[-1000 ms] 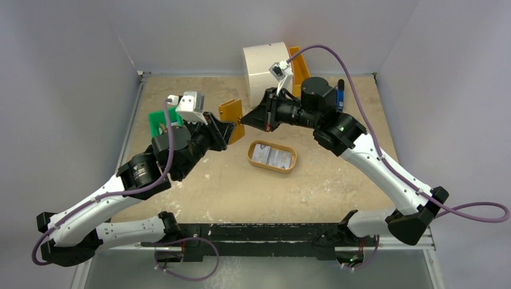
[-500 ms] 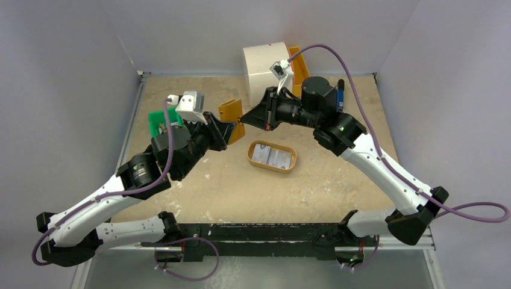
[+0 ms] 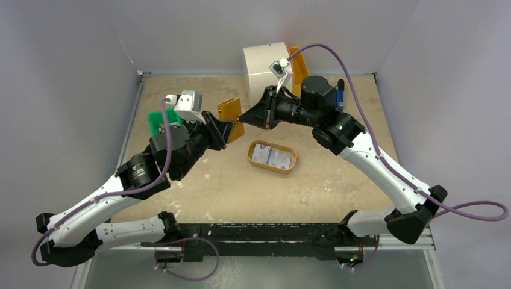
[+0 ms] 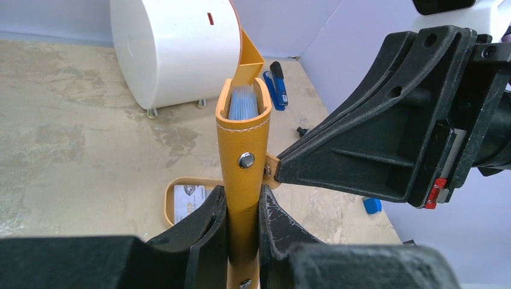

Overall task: Put the credit cards into the card holder
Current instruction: Close the card holder.

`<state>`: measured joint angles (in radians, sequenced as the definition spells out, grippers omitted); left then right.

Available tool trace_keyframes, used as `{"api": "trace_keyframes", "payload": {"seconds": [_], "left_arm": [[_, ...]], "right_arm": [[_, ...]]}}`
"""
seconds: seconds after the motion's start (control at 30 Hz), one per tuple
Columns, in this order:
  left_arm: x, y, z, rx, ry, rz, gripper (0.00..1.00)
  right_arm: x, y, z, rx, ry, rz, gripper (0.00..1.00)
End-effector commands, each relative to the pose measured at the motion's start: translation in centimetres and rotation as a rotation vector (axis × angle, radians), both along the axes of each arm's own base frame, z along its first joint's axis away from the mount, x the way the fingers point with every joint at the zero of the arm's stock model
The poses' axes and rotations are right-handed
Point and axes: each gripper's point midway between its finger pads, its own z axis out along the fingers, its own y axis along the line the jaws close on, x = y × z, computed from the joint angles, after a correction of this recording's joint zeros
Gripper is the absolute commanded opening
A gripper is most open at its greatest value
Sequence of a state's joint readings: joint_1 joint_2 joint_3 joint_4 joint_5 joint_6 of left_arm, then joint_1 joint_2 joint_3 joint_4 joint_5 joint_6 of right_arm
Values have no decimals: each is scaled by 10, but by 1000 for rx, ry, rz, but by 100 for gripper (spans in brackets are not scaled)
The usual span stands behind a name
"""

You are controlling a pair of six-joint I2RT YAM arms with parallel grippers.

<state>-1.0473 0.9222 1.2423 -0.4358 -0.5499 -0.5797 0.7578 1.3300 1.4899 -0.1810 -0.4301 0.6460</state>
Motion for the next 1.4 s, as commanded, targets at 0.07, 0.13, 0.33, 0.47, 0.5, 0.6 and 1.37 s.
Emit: {"api": "trace_keyframes", "payload": {"seconds": [0.07, 0.13, 0.33, 0.47, 0.5, 0.6, 1.37], "left_arm": [[-11, -13, 40, -117, -59, -90, 0], [-13, -15, 42, -125, -60, -107, 0], [-24, -25, 50, -170, -69, -190, 0], [-34, -34, 57, -201, -75, -265, 0], [-36, -35, 59, -208, -75, -274, 0], [-39, -35, 64, -228, -82, -290, 0], [-14, 7, 21, -96, -30, -45, 0]], "right_arm": [[-4, 9, 17, 55, -28, 44, 0], [-3, 9, 15, 51, -19, 40, 0], [-2, 8, 12, 49, -15, 29, 0], [0, 8, 11, 49, -9, 20, 0], [0, 8, 11, 48, -8, 18, 0], [1, 9, 10, 47, -6, 16, 0], [-33, -11, 30, 63, -67, 94, 60]]}}
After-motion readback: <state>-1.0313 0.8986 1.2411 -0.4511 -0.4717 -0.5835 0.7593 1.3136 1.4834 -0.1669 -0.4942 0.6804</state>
